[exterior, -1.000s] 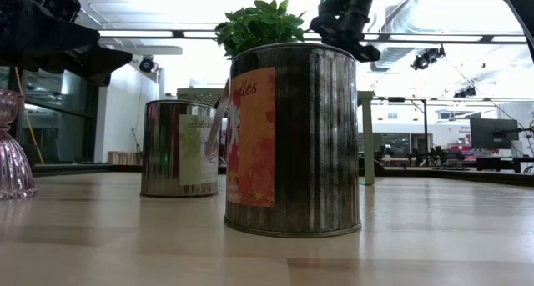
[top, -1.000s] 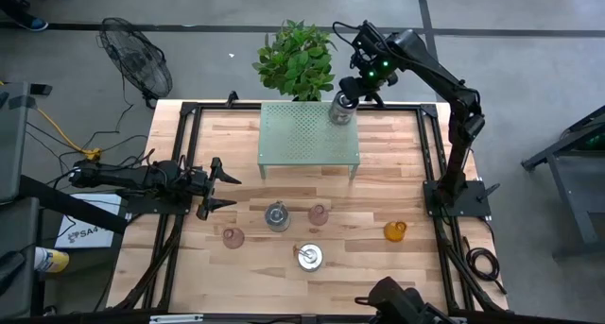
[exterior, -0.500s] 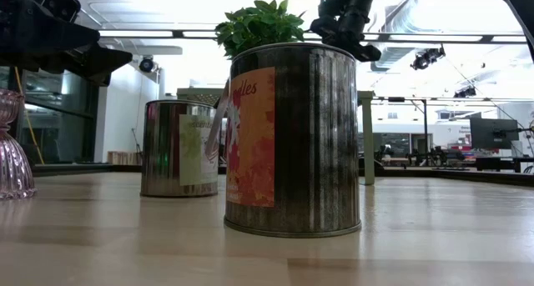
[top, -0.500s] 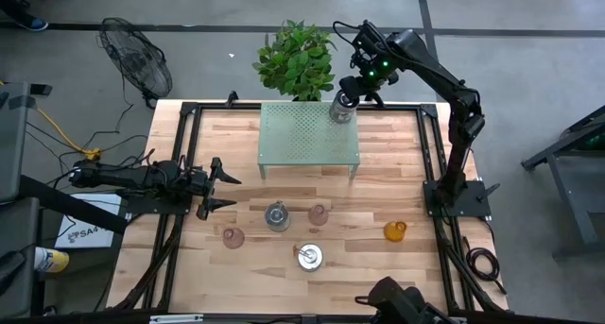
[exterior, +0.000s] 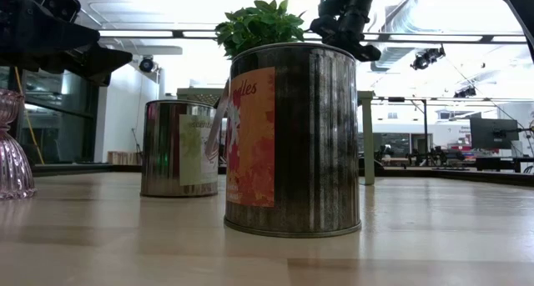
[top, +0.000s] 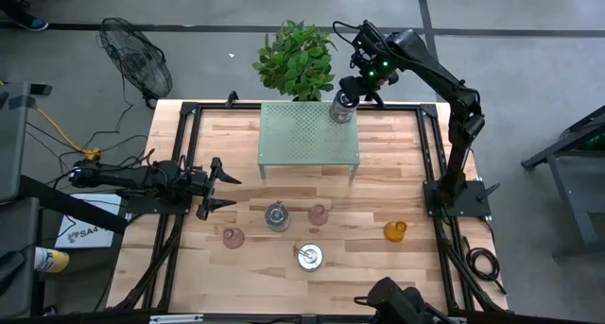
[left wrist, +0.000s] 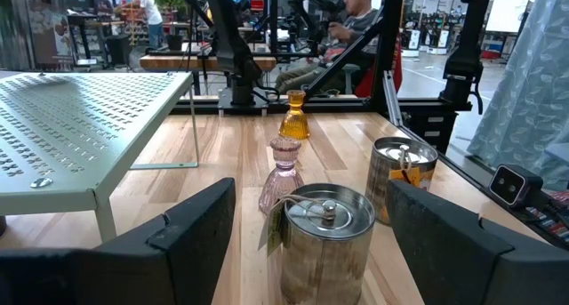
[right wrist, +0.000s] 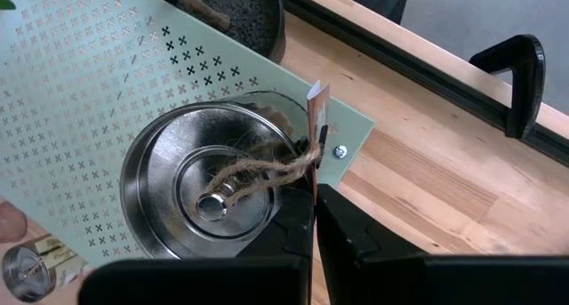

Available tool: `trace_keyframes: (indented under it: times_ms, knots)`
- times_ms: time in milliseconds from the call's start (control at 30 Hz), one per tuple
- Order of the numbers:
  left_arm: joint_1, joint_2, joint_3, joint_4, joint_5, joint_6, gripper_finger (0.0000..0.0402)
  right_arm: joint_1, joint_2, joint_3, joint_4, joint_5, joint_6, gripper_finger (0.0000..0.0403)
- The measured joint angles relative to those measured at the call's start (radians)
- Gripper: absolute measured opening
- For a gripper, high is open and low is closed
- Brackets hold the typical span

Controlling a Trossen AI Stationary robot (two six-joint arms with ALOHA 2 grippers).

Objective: Pick & Place candle stick holders
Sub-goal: Put the top right scented candle on the shelf

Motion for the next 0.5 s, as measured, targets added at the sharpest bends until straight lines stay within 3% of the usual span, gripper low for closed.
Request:
trace_keyframes:
  times_ms: [500]
  knots:
    - [0.0, 0.0, 0.0, 0.0, 0.0, 0.0, 0.0287, 0.001, 0.003, 0.0, 0.005, 0.0, -0.004, 0.0]
